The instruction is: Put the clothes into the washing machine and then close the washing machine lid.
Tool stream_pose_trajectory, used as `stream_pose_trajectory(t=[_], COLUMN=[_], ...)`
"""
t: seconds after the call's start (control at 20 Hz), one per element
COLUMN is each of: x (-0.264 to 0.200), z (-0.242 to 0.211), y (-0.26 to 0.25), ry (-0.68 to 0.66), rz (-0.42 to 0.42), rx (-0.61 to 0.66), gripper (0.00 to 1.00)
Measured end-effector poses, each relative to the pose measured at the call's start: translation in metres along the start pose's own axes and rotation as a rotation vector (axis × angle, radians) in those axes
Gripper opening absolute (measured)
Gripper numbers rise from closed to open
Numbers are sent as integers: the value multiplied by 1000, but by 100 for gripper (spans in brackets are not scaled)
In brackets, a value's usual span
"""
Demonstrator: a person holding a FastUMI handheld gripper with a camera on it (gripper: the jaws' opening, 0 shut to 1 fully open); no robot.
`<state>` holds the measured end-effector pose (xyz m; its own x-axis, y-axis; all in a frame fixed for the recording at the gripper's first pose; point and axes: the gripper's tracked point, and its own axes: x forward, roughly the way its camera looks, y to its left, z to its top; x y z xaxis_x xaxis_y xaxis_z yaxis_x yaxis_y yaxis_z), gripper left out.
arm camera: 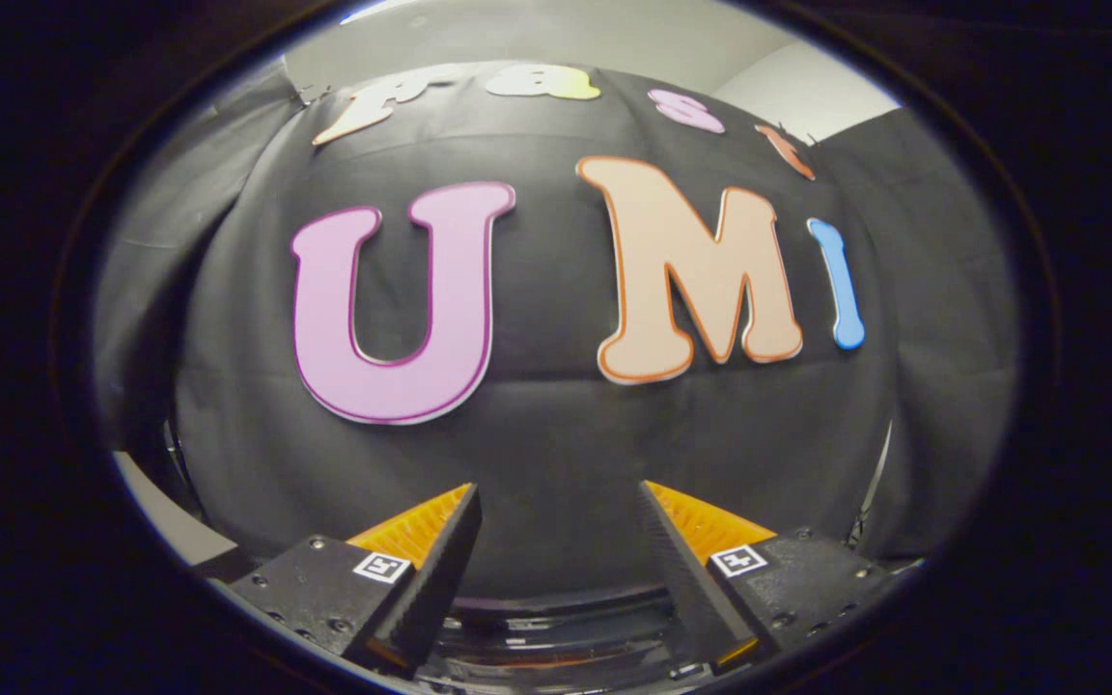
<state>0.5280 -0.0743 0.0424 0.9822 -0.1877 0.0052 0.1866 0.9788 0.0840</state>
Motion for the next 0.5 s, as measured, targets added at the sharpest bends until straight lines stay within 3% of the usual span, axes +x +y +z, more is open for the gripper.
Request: stream_pose_trajectory(t=[0.1, 0.2, 0.3, 0.35, 0.5], x=[-2, -1, -5, -5, -14], z=[-8, -32, -9, -21, -16], y=[1, 13, 11, 13, 10], ry=[6, 51, -53, -36, -45], rz=[24, 99, 130, 154, 140], rx=[0, -40, -3, -13, -8], gripper=[96, 96, 97, 97, 97])
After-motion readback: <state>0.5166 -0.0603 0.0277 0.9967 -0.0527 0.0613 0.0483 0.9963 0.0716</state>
